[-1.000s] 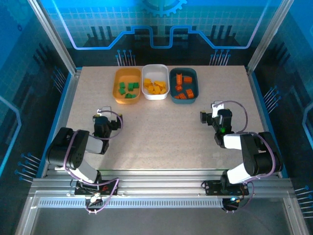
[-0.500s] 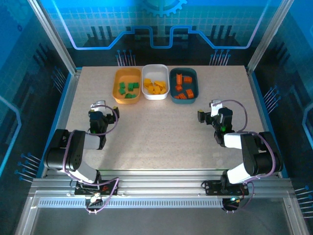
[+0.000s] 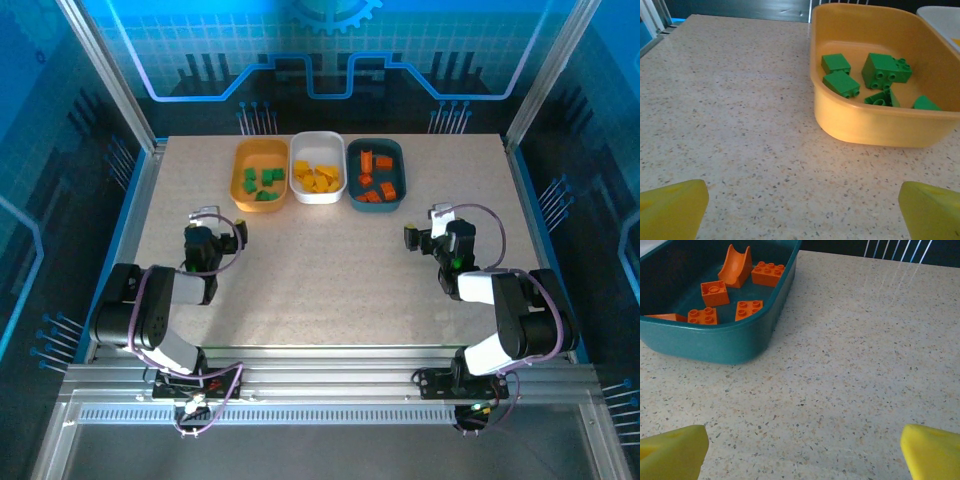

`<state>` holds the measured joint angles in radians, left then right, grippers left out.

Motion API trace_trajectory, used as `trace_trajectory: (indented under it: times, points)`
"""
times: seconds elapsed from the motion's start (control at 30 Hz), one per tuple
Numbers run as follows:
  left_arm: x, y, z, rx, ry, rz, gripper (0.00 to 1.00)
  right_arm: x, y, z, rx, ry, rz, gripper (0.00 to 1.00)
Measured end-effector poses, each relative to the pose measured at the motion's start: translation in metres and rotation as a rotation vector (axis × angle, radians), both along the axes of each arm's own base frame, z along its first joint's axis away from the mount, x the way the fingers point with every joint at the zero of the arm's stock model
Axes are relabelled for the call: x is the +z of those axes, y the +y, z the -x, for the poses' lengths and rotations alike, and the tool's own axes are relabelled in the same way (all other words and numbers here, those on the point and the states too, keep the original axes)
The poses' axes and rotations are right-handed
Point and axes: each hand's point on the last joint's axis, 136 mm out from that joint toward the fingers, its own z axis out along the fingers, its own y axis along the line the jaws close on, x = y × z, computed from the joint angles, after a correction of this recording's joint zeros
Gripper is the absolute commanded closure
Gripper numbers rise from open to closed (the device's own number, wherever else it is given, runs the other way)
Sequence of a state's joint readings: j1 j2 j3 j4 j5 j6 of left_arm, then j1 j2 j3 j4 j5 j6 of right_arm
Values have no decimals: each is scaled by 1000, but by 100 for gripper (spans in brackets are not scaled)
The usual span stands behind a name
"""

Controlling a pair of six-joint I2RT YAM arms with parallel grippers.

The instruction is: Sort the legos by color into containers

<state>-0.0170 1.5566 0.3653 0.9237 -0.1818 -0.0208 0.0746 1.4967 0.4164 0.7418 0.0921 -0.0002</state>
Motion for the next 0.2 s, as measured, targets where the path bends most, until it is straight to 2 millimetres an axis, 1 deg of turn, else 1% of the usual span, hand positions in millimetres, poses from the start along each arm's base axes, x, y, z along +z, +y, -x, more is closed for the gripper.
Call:
trace_trajectory:
  times: [0.2]
  points:
    - [0,-4,-1,-22,2,7,1,0,0,0,0,0,0,0]
